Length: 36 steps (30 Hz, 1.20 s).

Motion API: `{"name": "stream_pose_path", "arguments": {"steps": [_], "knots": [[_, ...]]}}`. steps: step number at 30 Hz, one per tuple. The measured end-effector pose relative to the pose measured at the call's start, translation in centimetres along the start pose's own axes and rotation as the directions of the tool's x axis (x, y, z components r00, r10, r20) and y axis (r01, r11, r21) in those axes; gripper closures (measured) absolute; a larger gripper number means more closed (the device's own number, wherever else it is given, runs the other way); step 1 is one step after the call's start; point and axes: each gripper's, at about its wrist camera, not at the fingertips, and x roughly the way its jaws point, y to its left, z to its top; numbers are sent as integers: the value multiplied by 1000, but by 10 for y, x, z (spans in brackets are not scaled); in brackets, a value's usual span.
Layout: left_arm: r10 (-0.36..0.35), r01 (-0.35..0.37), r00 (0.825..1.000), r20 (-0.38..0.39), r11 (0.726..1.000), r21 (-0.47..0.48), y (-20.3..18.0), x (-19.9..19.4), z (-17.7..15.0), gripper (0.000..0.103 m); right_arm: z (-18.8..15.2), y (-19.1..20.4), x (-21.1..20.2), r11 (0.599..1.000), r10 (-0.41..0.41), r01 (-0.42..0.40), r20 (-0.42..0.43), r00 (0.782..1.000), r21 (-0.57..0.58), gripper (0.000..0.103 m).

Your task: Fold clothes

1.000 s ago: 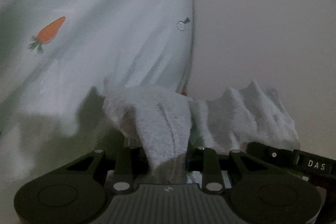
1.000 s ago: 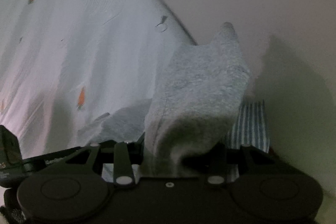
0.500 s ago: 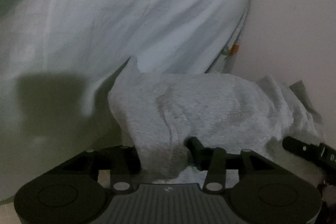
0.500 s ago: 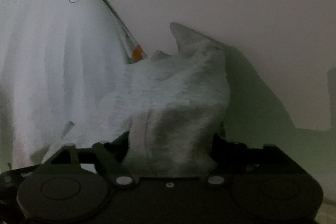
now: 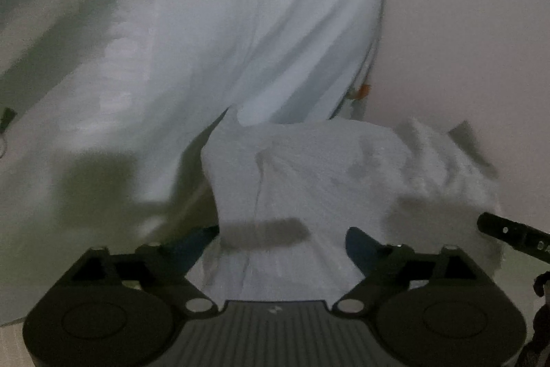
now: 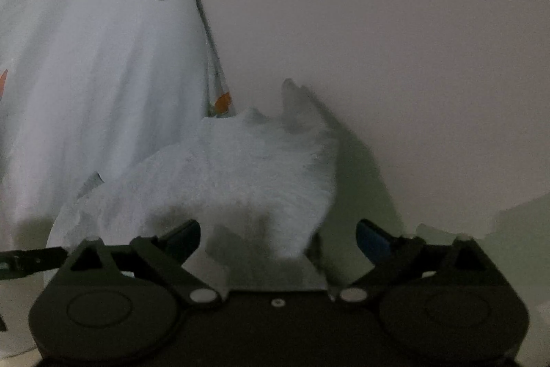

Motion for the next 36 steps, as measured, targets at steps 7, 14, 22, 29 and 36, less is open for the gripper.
{"name": "stream_pose_path", "arguments": {"steps": [7,14,22,29,36], "knots": [[-11,11,999,32,1000,5,-10,-49,-31,1,-22,5,-49,999,-37,37,3,999,-32,5],[11,-11,1000,8,999,36,-11,-87,-78,1,-59,13,-97,997,-23,21,-26,999,-75,5],[26,-25,999,-29,999,29,-18,-119,-128,0,-105,23,-142,992,-12,2,-78,997,-126,5],[44,-41,997,-70,998,38,-17,-134,-164,0,-147,23,-164,992,-15,-1,-124,992,-127,4],[86,-78,992,-93,994,81,-18,-145,-186,0,-172,26,-175,989,-11,-13,-157,988,-149,3]]}}
